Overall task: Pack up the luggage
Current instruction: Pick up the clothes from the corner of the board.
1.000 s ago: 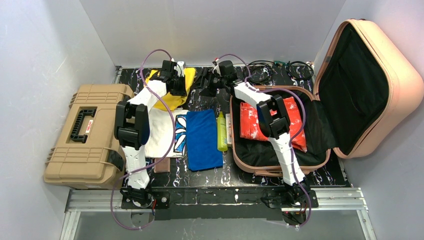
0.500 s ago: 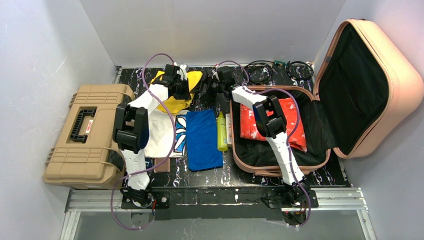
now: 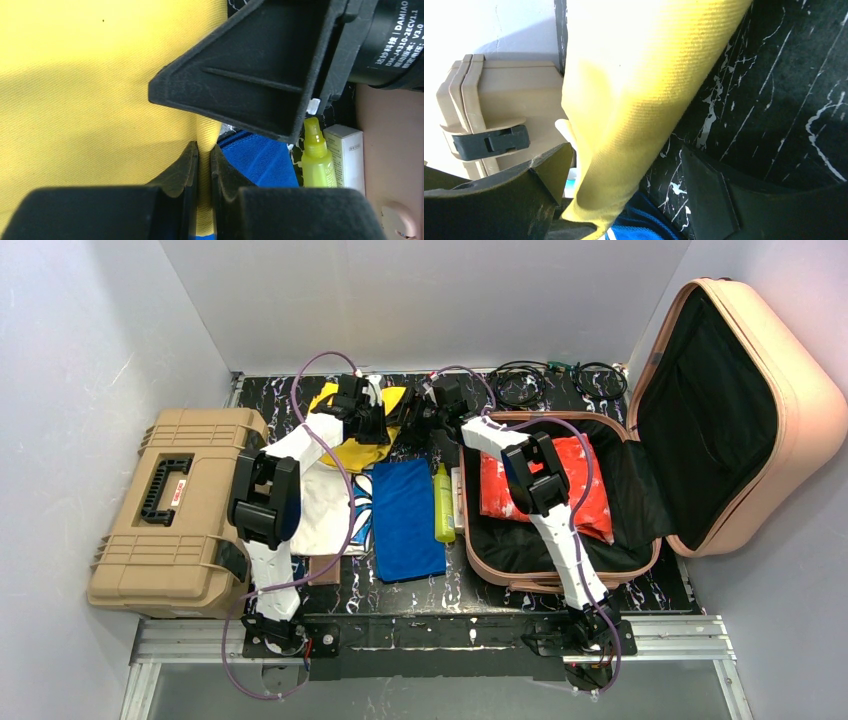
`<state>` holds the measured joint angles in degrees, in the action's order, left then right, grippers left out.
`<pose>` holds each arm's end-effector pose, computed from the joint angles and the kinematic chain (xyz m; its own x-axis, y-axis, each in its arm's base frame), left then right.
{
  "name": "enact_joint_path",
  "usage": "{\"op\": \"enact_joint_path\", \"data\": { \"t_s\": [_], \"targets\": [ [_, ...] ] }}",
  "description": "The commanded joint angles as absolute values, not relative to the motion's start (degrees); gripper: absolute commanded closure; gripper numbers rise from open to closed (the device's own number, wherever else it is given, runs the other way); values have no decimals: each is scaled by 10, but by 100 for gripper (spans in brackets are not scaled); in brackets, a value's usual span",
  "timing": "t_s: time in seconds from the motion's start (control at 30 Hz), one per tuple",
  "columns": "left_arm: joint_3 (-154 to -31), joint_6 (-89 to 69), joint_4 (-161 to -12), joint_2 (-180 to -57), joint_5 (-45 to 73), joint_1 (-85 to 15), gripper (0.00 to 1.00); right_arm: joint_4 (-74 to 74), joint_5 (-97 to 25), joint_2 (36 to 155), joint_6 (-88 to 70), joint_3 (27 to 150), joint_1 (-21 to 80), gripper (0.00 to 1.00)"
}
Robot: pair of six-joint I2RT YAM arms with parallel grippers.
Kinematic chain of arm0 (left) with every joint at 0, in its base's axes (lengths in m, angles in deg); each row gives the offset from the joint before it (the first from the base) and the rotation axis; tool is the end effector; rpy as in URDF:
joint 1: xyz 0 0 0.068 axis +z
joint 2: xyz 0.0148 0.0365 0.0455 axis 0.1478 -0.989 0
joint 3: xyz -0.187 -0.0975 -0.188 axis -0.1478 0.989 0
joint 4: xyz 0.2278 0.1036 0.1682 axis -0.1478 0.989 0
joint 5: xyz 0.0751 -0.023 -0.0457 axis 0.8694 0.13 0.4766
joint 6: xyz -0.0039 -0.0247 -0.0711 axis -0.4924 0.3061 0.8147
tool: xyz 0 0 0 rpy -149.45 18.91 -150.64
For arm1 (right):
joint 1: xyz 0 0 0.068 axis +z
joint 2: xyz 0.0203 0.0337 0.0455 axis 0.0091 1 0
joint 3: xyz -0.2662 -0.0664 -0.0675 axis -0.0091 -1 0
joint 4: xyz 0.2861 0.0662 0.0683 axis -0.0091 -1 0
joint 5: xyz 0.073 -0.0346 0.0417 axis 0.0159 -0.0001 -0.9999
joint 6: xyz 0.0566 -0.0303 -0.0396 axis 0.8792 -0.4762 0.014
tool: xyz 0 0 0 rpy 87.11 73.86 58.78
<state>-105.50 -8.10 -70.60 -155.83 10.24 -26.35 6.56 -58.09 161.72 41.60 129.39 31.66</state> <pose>0.4819 -0.1688 0.1990 -0.7132 -0.0054 -0.7009 0.2913 0.9073 -0.3033 0.5362 0.3613 0.1117 -0.8990 0.3068 -0.3125 -0.1497 0.4553 0.8776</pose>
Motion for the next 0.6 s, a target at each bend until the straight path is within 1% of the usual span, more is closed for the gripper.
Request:
{"op": "enact_joint_path", "data": {
  "t_s": [0.0, 0.13, 0.17, 0.2, 0.27, 0.3, 0.33, 0.43, 0.57],
  "targets": [
    [-1053, -58, -716, -1517, 86, -275, 100, 99, -589, 1642, 441, 1306, 313, 12],
    [-1049, -45, -719, -1511, 81, -275, 99, 107, -589, 1646, 448, 1310, 312, 12],
    [-1046, -44, -723, -1509, 75, -275, 94, 111, -591, 1648, 451, 1310, 312, 12],
    [-1043, -41, -726, -1506, 68, -275, 80, 117, -593, 1650, 456, 1310, 312, 12],
    [-1038, -34, -730, -1501, 54, -275, 61, 128, -598, 1652, 464, 1310, 312, 13],
    [-1036, -30, -734, -1497, 45, -275, 54, 133, -600, 1654, 468, 1309, 312, 13],
    [-1034, -27, -738, -1494, 37, -275, 50, 137, -603, 1655, 470, 1308, 313, 13],
    [-1033, -16, -746, -1488, 20, -275, 44, 161, -610, 1658, 484, 1300, 316, 16],
    [-1041, -12, -737, -1477, 5, -274, 41, 176, -617, 1660, 492, 1300, 321, 19]
  ]
}}
